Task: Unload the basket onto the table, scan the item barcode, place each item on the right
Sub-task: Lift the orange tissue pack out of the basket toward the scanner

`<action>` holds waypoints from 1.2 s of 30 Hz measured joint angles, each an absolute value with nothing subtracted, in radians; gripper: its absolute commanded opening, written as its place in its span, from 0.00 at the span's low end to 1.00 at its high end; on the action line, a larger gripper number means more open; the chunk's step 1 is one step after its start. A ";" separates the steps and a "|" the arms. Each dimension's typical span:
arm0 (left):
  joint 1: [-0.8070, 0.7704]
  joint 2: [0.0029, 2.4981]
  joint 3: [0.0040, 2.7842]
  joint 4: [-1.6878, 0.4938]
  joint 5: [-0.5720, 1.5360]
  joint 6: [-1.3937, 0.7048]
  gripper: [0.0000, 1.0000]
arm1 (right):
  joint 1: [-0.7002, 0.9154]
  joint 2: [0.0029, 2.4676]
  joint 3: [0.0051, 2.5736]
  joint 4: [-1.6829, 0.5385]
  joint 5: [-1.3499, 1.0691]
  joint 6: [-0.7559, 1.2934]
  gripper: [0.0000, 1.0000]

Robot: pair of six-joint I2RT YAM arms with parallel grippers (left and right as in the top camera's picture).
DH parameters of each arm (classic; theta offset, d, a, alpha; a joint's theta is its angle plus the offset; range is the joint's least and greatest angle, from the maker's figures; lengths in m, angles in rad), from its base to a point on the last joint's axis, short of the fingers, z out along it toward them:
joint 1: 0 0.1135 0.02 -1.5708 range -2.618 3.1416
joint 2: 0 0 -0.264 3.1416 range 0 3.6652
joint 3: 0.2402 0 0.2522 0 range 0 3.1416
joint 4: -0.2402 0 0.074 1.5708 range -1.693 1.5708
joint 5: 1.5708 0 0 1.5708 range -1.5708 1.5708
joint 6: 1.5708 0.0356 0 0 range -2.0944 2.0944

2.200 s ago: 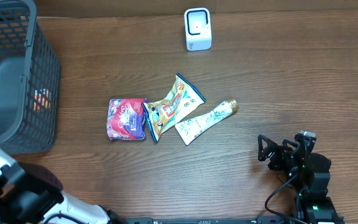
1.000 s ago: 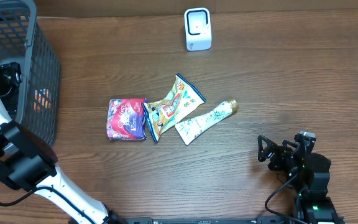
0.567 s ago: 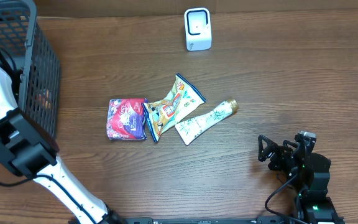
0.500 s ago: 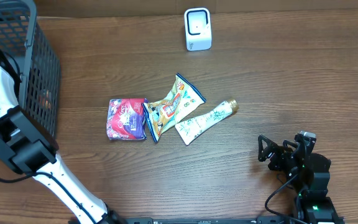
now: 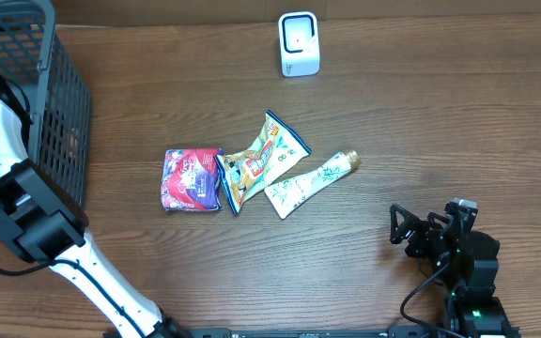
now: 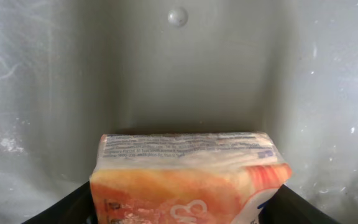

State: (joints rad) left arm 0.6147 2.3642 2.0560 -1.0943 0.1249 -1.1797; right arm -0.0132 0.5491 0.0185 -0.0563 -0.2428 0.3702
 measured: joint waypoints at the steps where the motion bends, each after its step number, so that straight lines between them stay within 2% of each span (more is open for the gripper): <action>1: 0.615 2.364 2.056 -1.097 0.125 -1.178 0.57 | -0.013 0.549 0.019 -0.056 -0.243 0.370 1.00; 9: 0.616 2.365 2.062 -1.111 0.185 -1.176 0.53 | -0.013 0.549 0.019 -0.057 -0.243 0.370 1.00; 15: 0.624 2.381 2.173 -1.226 0.232 -1.158 0.54 | -0.013 0.549 0.019 -0.057 -0.243 0.370 1.00; 28: 0.659 2.387 2.718 -1.517 0.261 -1.061 0.55 | -0.013 0.549 0.019 -0.061 -0.239 0.370 1.00; 36: 0.659 2.387 2.957 -1.622 0.390 -1.000 0.55 | -0.013 0.549 0.019 -0.060 -0.236 0.370 1.00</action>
State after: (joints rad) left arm 0.6590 2.3867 2.9570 -1.6218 0.3904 -0.9997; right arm -0.0132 0.5491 0.0185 -0.0605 -0.2356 0.3702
